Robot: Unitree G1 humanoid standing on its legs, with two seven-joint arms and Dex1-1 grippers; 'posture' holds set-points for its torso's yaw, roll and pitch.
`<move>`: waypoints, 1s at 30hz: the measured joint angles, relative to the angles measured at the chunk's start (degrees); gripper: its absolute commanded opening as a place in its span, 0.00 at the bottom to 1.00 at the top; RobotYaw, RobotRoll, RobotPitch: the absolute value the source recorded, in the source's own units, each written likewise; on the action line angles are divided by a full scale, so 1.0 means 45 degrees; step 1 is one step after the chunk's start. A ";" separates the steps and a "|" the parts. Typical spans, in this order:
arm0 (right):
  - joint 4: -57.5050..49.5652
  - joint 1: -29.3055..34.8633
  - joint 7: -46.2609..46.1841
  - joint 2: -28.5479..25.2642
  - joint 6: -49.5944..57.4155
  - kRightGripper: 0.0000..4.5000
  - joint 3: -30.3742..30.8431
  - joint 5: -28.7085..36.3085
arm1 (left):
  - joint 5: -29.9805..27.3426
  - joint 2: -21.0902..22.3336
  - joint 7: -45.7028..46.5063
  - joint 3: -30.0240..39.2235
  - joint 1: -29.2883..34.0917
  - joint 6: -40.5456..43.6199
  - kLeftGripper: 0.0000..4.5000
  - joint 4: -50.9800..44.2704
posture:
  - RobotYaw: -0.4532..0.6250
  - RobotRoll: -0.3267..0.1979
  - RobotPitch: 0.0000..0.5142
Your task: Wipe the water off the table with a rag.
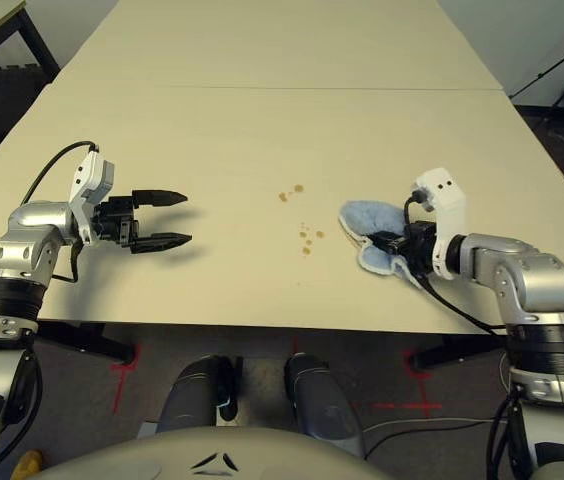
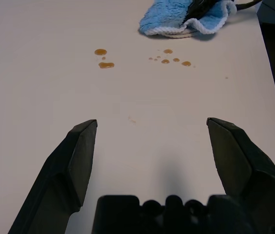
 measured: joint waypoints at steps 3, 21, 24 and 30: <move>-0.0270 0.0067 -0.0300 0.0507 -0.0179 0.02 0.0242 -0.0223 | 0.0000 -0.0007 0.0000 -0.0011 -0.0009 -0.0023 1.00 0.0009 | 0.19 0.62 0.22; -0.1490 -0.0921 -0.0701 0.3038 0.0065 0.02 0.3508 -0.0637 | 0.0000 -0.0094 0.0009 -0.0077 0.0003 -0.0042 1.00 0.0006 | 0.20 0.62 0.22; -0.1574 -0.0948 -0.0697 0.3101 0.0065 0.02 0.3710 -0.0641 | -0.0001 -0.0095 0.0014 -0.0077 0.0013 -0.0042 1.00 -0.0020 | 0.20 0.62 0.22; -0.1666 -0.0971 -0.0612 0.2756 -0.0018 0.02 0.3960 -0.0638 | -0.0004 -0.0132 0.0020 -0.0077 0.0026 -0.0042 1.00 -0.0046 | 0.20 0.62 0.23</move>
